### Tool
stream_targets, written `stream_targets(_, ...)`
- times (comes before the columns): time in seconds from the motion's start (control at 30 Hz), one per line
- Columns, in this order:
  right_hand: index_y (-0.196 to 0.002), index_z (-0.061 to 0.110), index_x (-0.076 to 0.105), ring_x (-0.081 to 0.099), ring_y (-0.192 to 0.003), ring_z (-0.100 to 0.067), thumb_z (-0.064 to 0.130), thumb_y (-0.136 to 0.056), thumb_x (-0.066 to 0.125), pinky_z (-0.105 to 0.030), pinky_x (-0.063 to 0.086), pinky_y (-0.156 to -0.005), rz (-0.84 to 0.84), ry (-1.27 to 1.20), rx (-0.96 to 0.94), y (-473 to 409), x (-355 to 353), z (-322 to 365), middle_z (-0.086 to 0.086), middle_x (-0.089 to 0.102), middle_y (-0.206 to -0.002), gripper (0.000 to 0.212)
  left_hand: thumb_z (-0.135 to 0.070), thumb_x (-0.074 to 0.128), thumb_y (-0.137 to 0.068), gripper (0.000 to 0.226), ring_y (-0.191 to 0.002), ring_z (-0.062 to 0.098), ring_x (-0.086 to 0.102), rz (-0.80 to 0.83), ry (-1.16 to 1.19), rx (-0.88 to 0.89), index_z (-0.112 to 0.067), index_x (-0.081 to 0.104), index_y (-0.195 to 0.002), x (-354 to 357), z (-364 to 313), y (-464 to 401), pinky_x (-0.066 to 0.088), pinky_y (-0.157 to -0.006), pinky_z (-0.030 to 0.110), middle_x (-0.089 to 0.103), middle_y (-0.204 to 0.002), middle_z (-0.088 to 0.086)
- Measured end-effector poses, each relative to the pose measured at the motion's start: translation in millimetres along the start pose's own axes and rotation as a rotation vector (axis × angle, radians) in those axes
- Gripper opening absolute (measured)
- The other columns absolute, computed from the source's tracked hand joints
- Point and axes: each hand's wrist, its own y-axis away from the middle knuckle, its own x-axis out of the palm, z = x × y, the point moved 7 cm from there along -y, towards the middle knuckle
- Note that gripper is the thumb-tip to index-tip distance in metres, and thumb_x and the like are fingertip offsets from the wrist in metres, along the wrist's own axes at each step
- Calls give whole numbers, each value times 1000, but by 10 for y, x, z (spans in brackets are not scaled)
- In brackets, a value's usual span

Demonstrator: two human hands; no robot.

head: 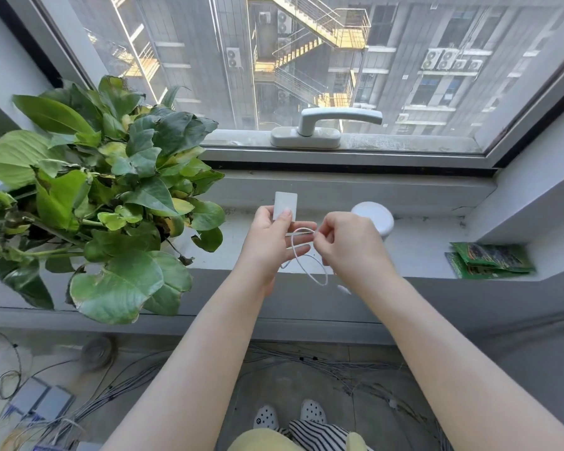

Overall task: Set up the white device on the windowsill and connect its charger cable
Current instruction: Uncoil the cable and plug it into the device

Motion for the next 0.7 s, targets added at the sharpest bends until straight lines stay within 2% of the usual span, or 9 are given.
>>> stream_targets(0.1,-77,10,62,67,-62,-22,15,-86,52,-33,55,-59,-9,-84,44,-78,116,-7,-9,71,-66,14,-19,41,-101,19,-81,17,69,-46,-39,36,-8,44,-117,-19,55,-62,61,-74,31,67,-92,11)
stream_targets(0.2,-72,12,58,59,-44,-9,13,-85,52,-24,48,-47,4,-212,91,-166,224,-66,-2,68,-57,14,-14,49,-97,17,-79,16,68,-107,-65,89,-6,50,-112,-91,88,-180,59,-74,28,63,-89,10)
stream_targets(0.33,-76,10,63,53,-43,-2,16,-87,55,-20,39,-48,-8,-244,106,-317,290,-148,1,66,-56,15,-7,58,-92,20,-71,13,70,-144,7,41,-2,55,-111,-173,171,-399,59,-72,22,66,-88,12)
stream_targets(0.5,-79,6,67,50,-49,-9,19,-87,59,-25,38,-51,38,-379,192,-455,398,-272,3,60,-54,17,5,61,-87,15,-67,11,72,-86,133,-23,-2,60,-100,-197,305,-569,59,-73,18,67,-93,18)
stream_targets(0.63,-86,9,68,46,-51,-10,19,-87,59,-24,35,-53,129,-510,282,-469,511,-379,3,59,-60,13,9,59,-85,29,-64,9,72,-91,208,-50,9,58,-115,-245,399,-640,57,-69,15,67,-89,16)
stream_targets(0.7,-101,10,65,47,-54,-10,15,-85,62,-24,38,-56,189,-610,281,-430,561,-379,2,59,-68,17,8,59,-86,30,-63,8,71,-103,255,-66,9,58,-116,-267,436,-657,57,-68,14,66,-87,14)
